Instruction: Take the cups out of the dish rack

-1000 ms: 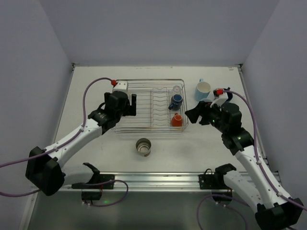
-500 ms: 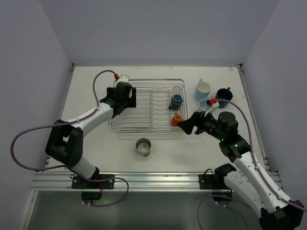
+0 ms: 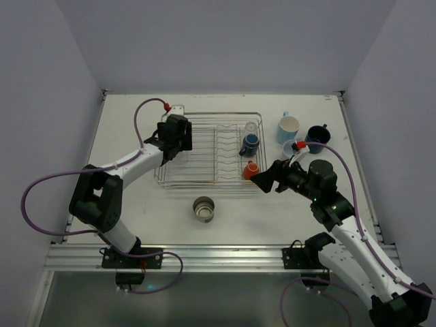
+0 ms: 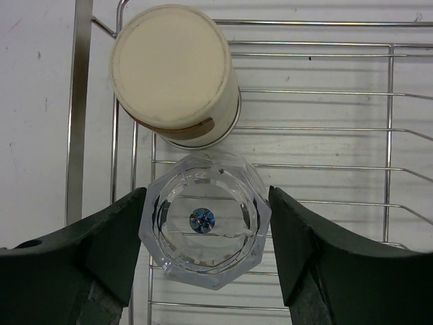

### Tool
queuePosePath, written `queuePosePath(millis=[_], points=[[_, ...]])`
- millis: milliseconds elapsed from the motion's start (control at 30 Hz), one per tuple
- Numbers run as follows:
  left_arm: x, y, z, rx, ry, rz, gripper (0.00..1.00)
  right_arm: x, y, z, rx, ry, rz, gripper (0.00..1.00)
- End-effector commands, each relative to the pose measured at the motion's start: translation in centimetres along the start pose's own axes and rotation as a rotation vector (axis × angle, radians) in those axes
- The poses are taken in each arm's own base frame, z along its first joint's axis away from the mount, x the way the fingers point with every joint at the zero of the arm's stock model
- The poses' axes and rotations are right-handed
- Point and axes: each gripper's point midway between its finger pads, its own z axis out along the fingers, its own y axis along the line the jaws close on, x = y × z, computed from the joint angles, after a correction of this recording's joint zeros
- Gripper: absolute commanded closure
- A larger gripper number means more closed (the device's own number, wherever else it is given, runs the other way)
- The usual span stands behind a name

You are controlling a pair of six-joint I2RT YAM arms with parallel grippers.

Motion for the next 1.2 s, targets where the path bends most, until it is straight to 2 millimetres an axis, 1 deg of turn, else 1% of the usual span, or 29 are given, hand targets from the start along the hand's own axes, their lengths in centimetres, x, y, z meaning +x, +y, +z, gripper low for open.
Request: queuePosePath(millis=[0, 67, 100, 133, 167, 200, 233, 267, 300, 333, 367, 400, 433, 467, 500, 533, 567, 600, 633, 667, 700, 767, 800, 867, 900, 1000, 1033, 1067, 1167], points=[[-0.2, 0.3, 0.1, 0.006, -0.035, -0.045, 0.29, -1.9, 1.8, -0.3, -0.048, -0.045, -0.007, 0.18], [0.0, 0.4, 0.0, 0.004, -0.03, -0.04, 0.29, -2.0, 2.0, -0.3, -0.058, -0.047, -0.004, 0.17], [-0.2, 0.3, -0.2, 0.01, -0.037, -0.043, 0.32, -2.0, 2.1, -0.2, -0.06, -0.044, 0.001, 0.17], [-0.8, 0.3, -0.7, 0.019, -0.055, -0.053, 0.47, -2.1, 2.3, -0.1, -0.067, -0.044, 0.004, 0.17], [-0.8, 0.3, -0.7, 0.02, -0.058, -0.054, 0.54, -2.1, 2.5, -0.1, -0.075, -0.044, 0.005, 0.17], [-1.7, 0.2, -1.4, 0.036, -0.081, -0.066, 0.6, -2.1, 2.6, 0.0, -0.077, -0.042, 0.009, 0.16], [-2.3, 0.1, -1.9, 0.048, -0.095, -0.073, 0.67, -2.3, 2.9, 0.0, -0.088, -0.045, 0.013, 0.16], [-2.9, -0.1, -2.5, 0.062, -0.106, -0.084, 0.71, -2.4, 3.2, 0.0, -0.099, -0.048, 0.013, 0.16], [-4.1, -0.3, -3.8, 0.096, -0.137, -0.099, 0.72, -2.5, 3.3, 0.1, -0.104, -0.047, 0.021, 0.15], [-4.8, -0.5, -4.7, 0.119, -0.154, -0.116, 0.76, -3.0, 3.8, 0.1, -0.123, -0.062, 0.033, 0.14], [-6.1, -0.6, -6.4, 0.151, -0.193, -0.136, 0.77, -3.1, 4.2, 0.2, -0.14, -0.065, 0.042, 0.14], [-6.5, -1.1, -7.4, 0.197, -0.204, -0.145, 0.78, -3.0, 4.4, 0.3, -0.152, -0.061, 0.056, 0.14], [-7.1, -1.3, -8.4, 0.23, -0.222, -0.17, 0.8, -3.7, 5.3, 0.6, -0.193, -0.086, 0.068, 0.13], [-7.2, -1.6, -9.2, 0.262, -0.231, -0.182, 0.81, -3.6, 5.6, 0.8, -0.219, -0.082, 0.079, 0.13], [-8.0, -2.2, -11.2, 0.337, -0.261, -0.197, 0.82, -3.7, 5.9, 1.0, -0.232, -0.087, 0.091, 0.12], [-8.2, -2.7, -12.2, 0.384, -0.27, -0.219, 0.83, -3.9, 6.7, 1.4, -0.262, -0.094, 0.097, 0.12], [-8.1, -3.1, -12.9, 0.424, -0.276, -0.229, 0.84, -3.9, 7.0, 1.7, -0.276, -0.093, 0.103, 0.11], [-8.3, -3.9, -14.8, 0.511, -0.291, -0.236, 0.84, -4.1, 7.3, 1.9, -0.285, -0.098, 0.108, 0.11], [-8.3, -4.5, -15.8, 0.57, -0.294, -0.245, 0.86, -4.4, 8.3, 2.1, -0.323, -0.111, 0.109, 0.1], [-8.2, -5.0, -17.1, 0.637, -0.312, -0.277, 0.86, -4.2, 8.5, 2.7, -0.331, -0.102, 0.116, 0.1], [-7.8, -6.2, -18.6, 0.739, -0.307, -0.279, 0.87, -4.4, 9.5, 2.8, -0.365, -0.113, 0.111, 0.09], [-8.0, -7.1, -21.1, 0.875, -0.348, -0.334, 0.88, -4.2, 10.0, 3.7, -0.377, -0.108, 0.132, 0.09], [-7.4, -7.8, -22.2, 0.945, -0.33, -0.335, 0.88, -4.3, 10.9, 3.8, -0.407, -0.115, 0.134, 0.09], [-7.0, -8.5, -23.9, 1.049, -0.327, -0.376, 0.88, -4.2, 11.6, 4.5, -0.428, -0.11, 0.135, 0.1], [-6.3, -9.0, -24.7, 1.109, -0.295, -0.369, 0.88, -4.3, 12.1, 4.6, -0.446, -0.118, 0.124, 0.11], [-5.6, -9.7, -26.9, 1.24, -0.281, -0.404, 0.88, -4.6, 12.3, 5.4, -0.447, -0.123, 0.119, 0.11], [-5.0, -9.7, -27.0, 1.258, -0.259, -0.434, 0.88, -4.8, 12.4, 5.4, -0.449, -0.13, 0.119, 0.11], [-5.4, -9.7, -28.0, 1.296, -0.292, -0.436, 0.88, -4.8, 12.4, 5.5, -0.452, -0.129, 0.125, 0.12], [-4.9, -10.1, -28.9, 1.358, -0.274, -0.449, 0.88, -5.0, 13.0, 5.5, -0.478, -0.135, 0.128, 0.12]])
